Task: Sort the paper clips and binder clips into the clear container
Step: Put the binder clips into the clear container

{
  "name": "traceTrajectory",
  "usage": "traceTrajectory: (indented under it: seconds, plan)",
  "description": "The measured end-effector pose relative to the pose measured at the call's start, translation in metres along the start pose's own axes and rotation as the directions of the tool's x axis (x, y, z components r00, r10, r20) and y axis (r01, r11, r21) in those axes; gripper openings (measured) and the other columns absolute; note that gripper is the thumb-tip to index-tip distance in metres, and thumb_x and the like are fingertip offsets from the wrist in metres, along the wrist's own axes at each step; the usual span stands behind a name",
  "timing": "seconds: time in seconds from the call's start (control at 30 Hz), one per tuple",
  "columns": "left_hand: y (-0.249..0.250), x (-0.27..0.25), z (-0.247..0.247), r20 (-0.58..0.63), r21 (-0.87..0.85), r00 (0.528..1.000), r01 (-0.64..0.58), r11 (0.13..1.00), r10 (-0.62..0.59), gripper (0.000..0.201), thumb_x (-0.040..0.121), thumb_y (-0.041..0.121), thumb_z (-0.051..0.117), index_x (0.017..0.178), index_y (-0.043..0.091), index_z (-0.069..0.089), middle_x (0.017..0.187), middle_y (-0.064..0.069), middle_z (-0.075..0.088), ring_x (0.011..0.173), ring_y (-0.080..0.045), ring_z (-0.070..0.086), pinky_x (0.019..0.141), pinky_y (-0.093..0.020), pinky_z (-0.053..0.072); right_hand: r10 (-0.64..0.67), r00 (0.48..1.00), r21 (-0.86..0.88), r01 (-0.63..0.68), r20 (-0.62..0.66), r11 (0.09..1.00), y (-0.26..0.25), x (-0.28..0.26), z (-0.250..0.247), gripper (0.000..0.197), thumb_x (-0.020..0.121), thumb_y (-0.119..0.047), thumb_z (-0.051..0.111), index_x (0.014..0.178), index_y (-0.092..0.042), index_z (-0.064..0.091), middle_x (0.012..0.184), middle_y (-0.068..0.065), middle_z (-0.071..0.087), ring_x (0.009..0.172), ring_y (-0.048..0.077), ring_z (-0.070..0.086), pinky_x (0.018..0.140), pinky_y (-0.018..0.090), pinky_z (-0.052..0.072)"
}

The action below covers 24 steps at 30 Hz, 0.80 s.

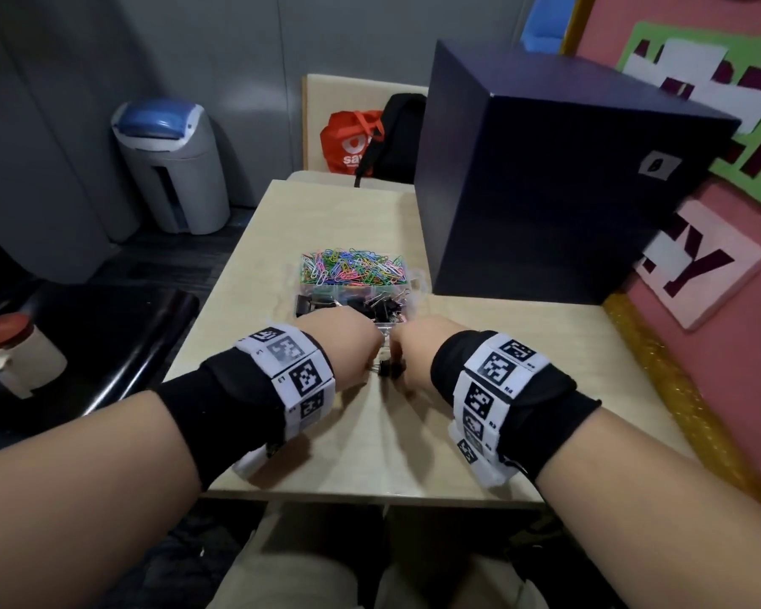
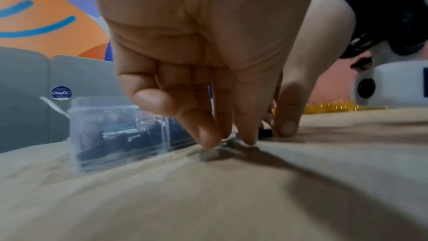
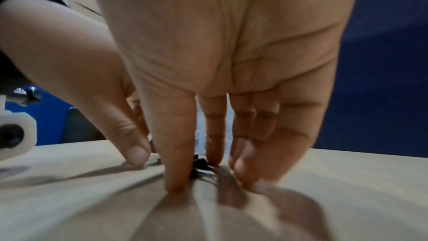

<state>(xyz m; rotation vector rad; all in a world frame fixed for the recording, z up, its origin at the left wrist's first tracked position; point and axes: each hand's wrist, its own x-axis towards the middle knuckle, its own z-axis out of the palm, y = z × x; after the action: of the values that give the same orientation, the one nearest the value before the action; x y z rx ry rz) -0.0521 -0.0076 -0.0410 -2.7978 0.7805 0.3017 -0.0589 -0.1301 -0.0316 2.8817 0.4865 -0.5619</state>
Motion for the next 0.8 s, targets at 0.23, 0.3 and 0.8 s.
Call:
traceTrajectory:
  seconds: [0.23, 0.3, 0.8]
  plan:
    - [0.007, 0.002, -0.001, 0.121, 0.121, 0.992, 0.004, 0.993, -0.018, 0.026, 0.088, 0.027, 0.055, 0.068, 0.011, 0.05, 0.059, 0.0, 0.041, 0.066, -0.023, 0.048, 0.046, -0.026, 0.034, 0.052, 0.998, 0.027, -0.052, 0.021, 0.998, 0.006, 0.001, 0.004, 0.029, 0.086, -0.032, 0.058, 0.104, -0.009, 0.065, 0.086, 0.004, 0.062, 0.079, 0.025, 0.058, 0.065, 0.028, 0.047]
    - [0.005, -0.001, -0.001, 0.135, 0.099, 0.99, 0.024, 0.995, -0.038, 0.023, 0.089, 0.03, 0.053, 0.078, 0.011, 0.056, 0.06, 0.0, 0.041, 0.068, -0.024, 0.049, 0.05, -0.027, 0.036, 0.088, 0.996, 0.068, -0.087, -0.008, 0.994, 0.01, 0.002, -0.001, 0.024, 0.085, -0.032, 0.058, 0.094, -0.01, 0.063, 0.077, 0.002, 0.058, 0.075, 0.024, 0.055, 0.054, 0.023, 0.041]
    - [-0.042, -0.013, 0.004, -0.12, -0.092, 0.978, 0.162, 0.983, -0.172, 0.027, 0.092, 0.025, 0.046, 0.101, 0.015, 0.07, 0.104, -0.005, 0.061, 0.095, -0.025, 0.061, 0.078, -0.034, 0.048, 0.1, 0.991, 0.245, -0.074, -0.094, 0.967, 0.001, 0.003, -0.011, 0.046, 0.093, -0.004, 0.045, 0.136, -0.019, 0.05, 0.132, 0.007, 0.056, 0.119, 0.026, 0.055, 0.099, 0.033, 0.047]
